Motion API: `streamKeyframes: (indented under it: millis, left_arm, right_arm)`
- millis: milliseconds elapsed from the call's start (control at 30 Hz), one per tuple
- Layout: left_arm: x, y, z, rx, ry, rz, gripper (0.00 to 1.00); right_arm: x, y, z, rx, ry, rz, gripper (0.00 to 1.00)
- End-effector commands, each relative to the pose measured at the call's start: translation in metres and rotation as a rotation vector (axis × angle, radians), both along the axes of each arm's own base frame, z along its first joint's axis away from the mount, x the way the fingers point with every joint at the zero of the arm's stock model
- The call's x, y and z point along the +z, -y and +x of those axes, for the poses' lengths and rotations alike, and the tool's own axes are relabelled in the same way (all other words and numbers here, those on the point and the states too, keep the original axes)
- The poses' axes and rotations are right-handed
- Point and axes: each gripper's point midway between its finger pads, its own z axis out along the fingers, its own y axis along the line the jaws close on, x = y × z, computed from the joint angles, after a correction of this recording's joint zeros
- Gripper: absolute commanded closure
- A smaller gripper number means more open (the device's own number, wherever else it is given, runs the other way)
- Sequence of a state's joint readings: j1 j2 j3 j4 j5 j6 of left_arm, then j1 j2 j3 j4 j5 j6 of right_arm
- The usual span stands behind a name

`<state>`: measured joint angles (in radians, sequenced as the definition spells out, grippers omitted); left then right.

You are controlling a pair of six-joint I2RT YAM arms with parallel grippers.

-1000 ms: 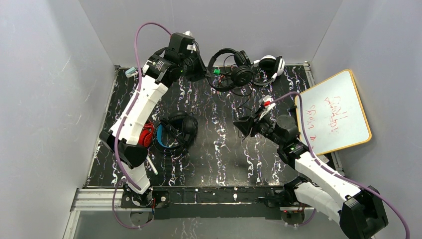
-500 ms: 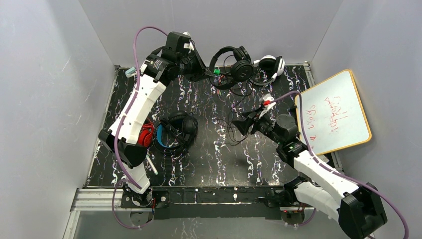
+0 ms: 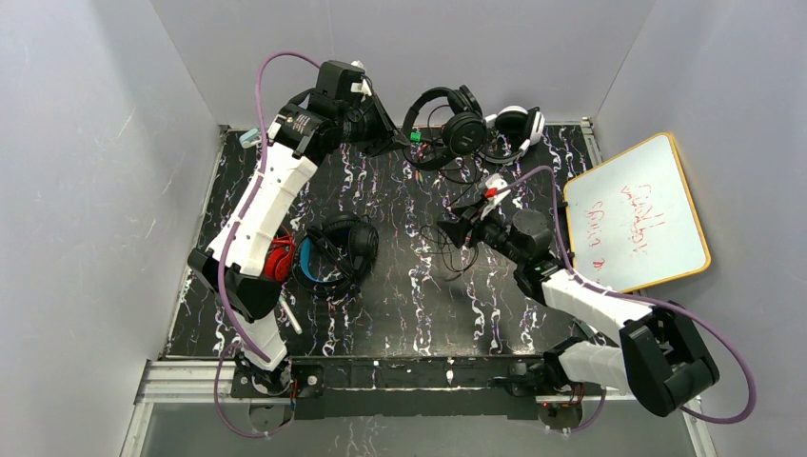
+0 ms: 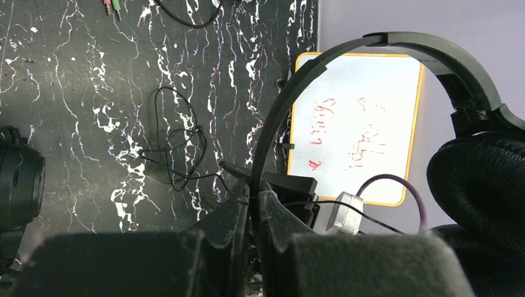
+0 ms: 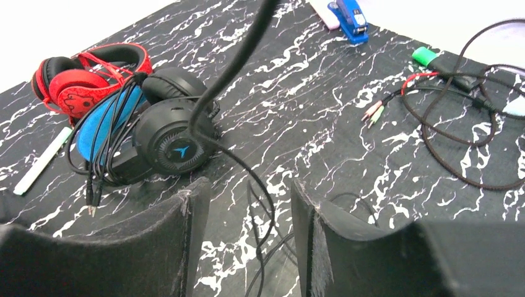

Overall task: Wrap the headphones
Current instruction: Wrap the headphones cable around the headphones.

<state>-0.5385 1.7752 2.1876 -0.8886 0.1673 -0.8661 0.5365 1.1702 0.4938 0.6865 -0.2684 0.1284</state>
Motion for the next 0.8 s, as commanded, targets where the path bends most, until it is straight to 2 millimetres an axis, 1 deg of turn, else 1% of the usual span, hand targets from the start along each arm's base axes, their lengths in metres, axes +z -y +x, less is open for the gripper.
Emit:
streamKeyframes:
  millis: [0,33,133,233,300,433,467,533,567,633,700,767]
  left_arm:
    - [0.044,-0.005,-0.019,-0.023,0.075,-0.089,1.00]
    - [0.043,-0.004,-0.019,-0.026,0.070,-0.090,1.00]
    - [0.041,-0.004,-0.019,-0.027,0.065,-0.091,1.00]
    - [0.041,-0.003,-0.022,-0.032,0.060,-0.098,1.00]
    - [0.043,-0.003,-0.024,-0.037,0.062,-0.107,1.00]
    - [0.043,-0.002,-0.025,-0.043,0.062,-0.113,1.00]
    - [0.039,-0.002,-0.024,-0.037,0.056,-0.108,1.00]
    - [0.031,-0.001,-0.024,-0.031,0.039,-0.118,1.00]
    - [0.023,0.003,-0.025,-0.035,0.014,-0.138,1.00]
    - [0.021,0.012,-0.028,-0.050,-0.006,-0.211,1.00]
    - [0.025,0.020,-0.031,-0.071,-0.006,-0.285,1.00]
    - [0.026,0.025,-0.031,-0.089,-0.004,-0.310,1.00]
  right_arm:
    - [0.026,-0.007,0.005,0.032,0.130,0.057,0.46]
    - [0.023,-0.008,0.007,0.035,0.120,0.057,0.49]
    - [0.018,-0.007,0.008,0.020,0.110,0.075,0.53]
    - [0.022,-0.009,0.008,0.026,0.114,0.094,0.62]
    - [0.022,-0.012,0.007,0.044,0.105,0.100,0.64]
    - [0.023,-0.017,0.004,0.074,0.079,0.115,0.95]
    - [0.023,-0.017,0.003,0.078,0.066,0.123,0.99]
    - [0.023,-0.017,0.001,0.079,0.034,0.136,0.99]
    - [0.023,-0.018,0.001,0.078,0.010,0.139,0.99]
    - [0.020,-0.020,0.001,0.087,-0.025,0.139,0.99]
    - [0.019,-0.023,-0.001,0.102,-0.043,0.142,0.99]
    - [0.018,-0.025,-0.002,0.115,-0.061,0.143,0.99]
